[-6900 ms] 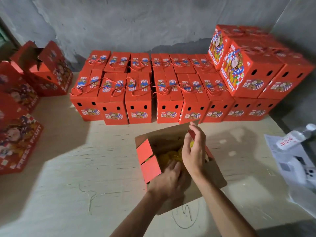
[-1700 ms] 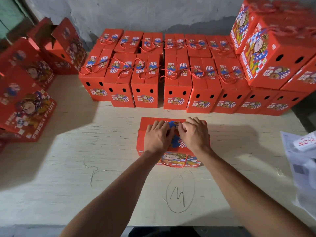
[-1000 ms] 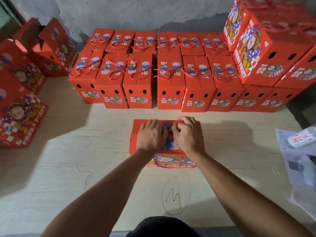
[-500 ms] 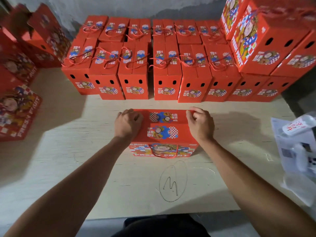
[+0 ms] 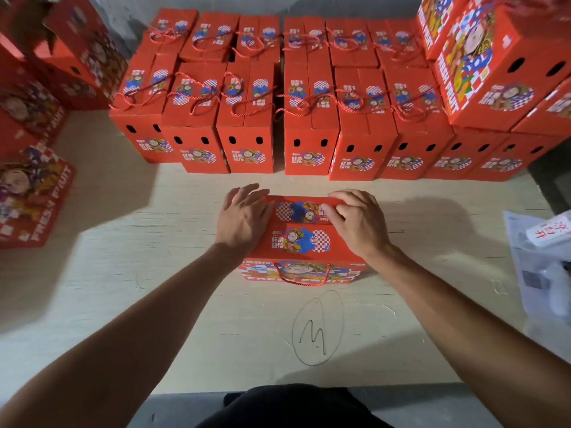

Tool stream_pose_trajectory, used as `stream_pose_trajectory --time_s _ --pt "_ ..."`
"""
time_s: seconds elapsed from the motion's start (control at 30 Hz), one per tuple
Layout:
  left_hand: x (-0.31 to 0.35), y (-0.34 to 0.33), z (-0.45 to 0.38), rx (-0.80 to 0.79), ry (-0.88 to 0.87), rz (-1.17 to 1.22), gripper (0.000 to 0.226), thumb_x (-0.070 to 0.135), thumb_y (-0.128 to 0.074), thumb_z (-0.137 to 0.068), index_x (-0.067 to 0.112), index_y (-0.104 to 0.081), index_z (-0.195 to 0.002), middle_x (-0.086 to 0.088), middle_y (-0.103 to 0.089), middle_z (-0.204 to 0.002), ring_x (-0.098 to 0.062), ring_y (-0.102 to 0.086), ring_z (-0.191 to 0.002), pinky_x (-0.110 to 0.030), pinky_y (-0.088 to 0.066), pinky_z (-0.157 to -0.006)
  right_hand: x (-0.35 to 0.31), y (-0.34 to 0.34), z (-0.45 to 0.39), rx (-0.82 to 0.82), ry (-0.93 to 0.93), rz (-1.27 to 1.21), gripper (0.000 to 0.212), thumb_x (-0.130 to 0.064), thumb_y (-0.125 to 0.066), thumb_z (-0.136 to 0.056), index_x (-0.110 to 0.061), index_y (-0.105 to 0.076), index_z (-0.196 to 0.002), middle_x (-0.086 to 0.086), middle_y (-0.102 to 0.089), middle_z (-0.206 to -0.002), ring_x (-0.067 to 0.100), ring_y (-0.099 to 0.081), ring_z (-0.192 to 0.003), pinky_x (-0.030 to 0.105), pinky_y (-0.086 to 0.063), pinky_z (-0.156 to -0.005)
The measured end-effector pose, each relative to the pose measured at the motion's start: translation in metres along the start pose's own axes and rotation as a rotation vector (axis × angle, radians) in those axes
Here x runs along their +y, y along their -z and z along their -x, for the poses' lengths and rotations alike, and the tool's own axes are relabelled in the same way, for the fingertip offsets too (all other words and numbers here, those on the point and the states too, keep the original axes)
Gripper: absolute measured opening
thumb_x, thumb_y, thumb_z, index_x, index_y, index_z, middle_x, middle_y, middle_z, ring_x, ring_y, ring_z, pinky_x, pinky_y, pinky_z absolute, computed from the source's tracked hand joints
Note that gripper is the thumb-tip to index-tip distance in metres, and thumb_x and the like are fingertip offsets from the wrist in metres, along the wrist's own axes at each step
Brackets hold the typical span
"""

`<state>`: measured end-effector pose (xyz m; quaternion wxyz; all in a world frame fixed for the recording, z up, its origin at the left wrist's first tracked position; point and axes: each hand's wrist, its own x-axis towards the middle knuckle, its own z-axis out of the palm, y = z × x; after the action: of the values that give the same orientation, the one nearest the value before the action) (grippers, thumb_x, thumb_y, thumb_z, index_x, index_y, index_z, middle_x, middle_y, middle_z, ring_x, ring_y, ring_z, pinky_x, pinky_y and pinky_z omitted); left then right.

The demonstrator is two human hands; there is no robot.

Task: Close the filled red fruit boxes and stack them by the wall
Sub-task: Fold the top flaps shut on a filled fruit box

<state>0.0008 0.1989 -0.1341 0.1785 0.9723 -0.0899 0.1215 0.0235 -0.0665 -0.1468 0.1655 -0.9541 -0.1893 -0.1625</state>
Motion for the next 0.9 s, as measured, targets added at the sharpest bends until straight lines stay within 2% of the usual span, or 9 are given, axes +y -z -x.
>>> stream_pose_trajectory --time_s 0.1,0.23,0.3,0.37,0.5,0.6,0.67,0.77,0.9 --pt "0.0 -0.004 0.0 0.002 0.005 0.055 0.035 0.033 -0.059 -0.104 0.006 -0.075 -0.119 -0.004 -0.071 -0.129 -0.024 -0.058 -0.13 -0.043 -0.041 -0.11 0.002 0.0 -0.001 -0.042 -0.091 -0.096 0.038 -0.033 -0.06 -0.104 -0.006 -0.082 -0.088 0.0 -0.075 -0.121 0.021 -0.064 -0.114 0.045 -0.044 -0.104" --pt "-0.004 -0.005 -0.008 -0.027 0.045 0.145 0.032 0.035 -0.061 -0.102 0.013 -0.075 -0.12 -0.002 -0.07 -0.13 -0.023 -0.058 -0.127 -0.042 -0.037 -0.112 0.001 0.0 -0.008 -0.085 -0.071 -0.088 0.034 -0.031 -0.06 -0.103 -0.007 -0.083 -0.094 0.001 -0.075 -0.12 0.021 -0.066 -0.111 0.043 -0.044 -0.104" --pt "-0.005 -0.007 -0.01 -0.121 0.003 0.044 0.038 0.041 -0.051 -0.106 0.014 -0.073 -0.121 0.0 -0.066 -0.136 -0.023 -0.055 -0.13 -0.045 -0.033 -0.116 -0.002 -0.002 -0.01 -0.135 -0.031 0.023 0.037 -0.033 -0.059 -0.104 -0.007 -0.083 -0.092 0.004 -0.074 -0.122 0.022 -0.065 -0.11 0.044 -0.042 -0.106" --pt "-0.005 -0.009 -0.01 -0.185 0.022 -0.04 0.045 0.047 -0.037 -0.108 0.015 -0.06 -0.13 -0.003 -0.057 -0.146 -0.024 -0.049 -0.136 -0.048 -0.028 -0.119 -0.005 -0.002 -0.01 -0.174 0.019 0.09 0.04 -0.035 -0.057 -0.104 -0.005 -0.08 -0.094 0.008 -0.071 -0.125 0.026 -0.065 -0.112 0.046 -0.043 -0.105" --pt "-0.001 -0.013 -0.01 -0.254 0.259 -0.061 0.057 0.057 -0.032 -0.103 0.019 -0.038 -0.145 -0.006 -0.033 -0.161 -0.03 -0.034 -0.146 -0.058 -0.037 -0.112 -0.028 -0.013 -0.009 -0.18 0.082 0.042 0.039 -0.039 -0.054 -0.104 -0.008 -0.076 -0.094 0.006 -0.064 -0.138 0.025 -0.059 -0.125 0.047 -0.038 -0.112" --pt "0.002 -0.013 -0.013 -0.233 0.391 0.089 0.053 0.061 -0.035 -0.101 0.021 -0.05 -0.132 -0.003 -0.049 -0.143 -0.03 -0.05 -0.126 -0.047 -0.046 -0.096 -0.062 -0.024 -0.018 -0.127 0.071 -0.008 0.042 -0.041 -0.055 -0.104 -0.008 -0.077 -0.088 0.003 -0.064 -0.139 0.021 -0.059 -0.124 0.043 -0.04 -0.11" --pt "-0.002 -0.011 -0.014 -0.23 0.389 0.189 0.043 0.055 -0.044 -0.102 0.021 -0.057 -0.125 -0.003 -0.054 -0.135 -0.029 -0.055 -0.116 -0.044 -0.048 -0.094 -0.082 -0.029 -0.021 -0.11 0.052 -0.04 0.042 -0.04 -0.053 -0.105 -0.009 -0.077 -0.089 0.002 -0.064 -0.139 0.02 -0.058 -0.125 0.042 -0.04 -0.109" --pt "-0.011 -0.004 -0.023 -0.273 0.408 0.426 0.029 0.034 -0.057 -0.102 0.013 -0.066 -0.121 -0.009 -0.058 -0.13 -0.027 -0.057 -0.114 -0.039 -0.047 -0.098 -0.109 -0.032 -0.022 -0.079 0.01 -0.067 0.041 -0.033 -0.046 -0.108 -0.01 -0.074 -0.089 0.0 -0.063 -0.139 0.019 -0.055 -0.127 0.041 -0.039 -0.109" --pt "-0.013 0.005 -0.033 -0.307 0.3 0.524 0.017 0.011 -0.058 -0.101 0.005 -0.073 -0.104 -0.012 -0.066 -0.111 -0.017 -0.059 -0.094 -0.024 -0.048 -0.083 -0.125 -0.029 -0.019 0.01 -0.074 -0.049 0.04 -0.033 -0.048 -0.106 -0.012 -0.071 -0.081 -0.002 -0.063 -0.113 0.021 -0.052 -0.105 0.041 -0.044 -0.088"
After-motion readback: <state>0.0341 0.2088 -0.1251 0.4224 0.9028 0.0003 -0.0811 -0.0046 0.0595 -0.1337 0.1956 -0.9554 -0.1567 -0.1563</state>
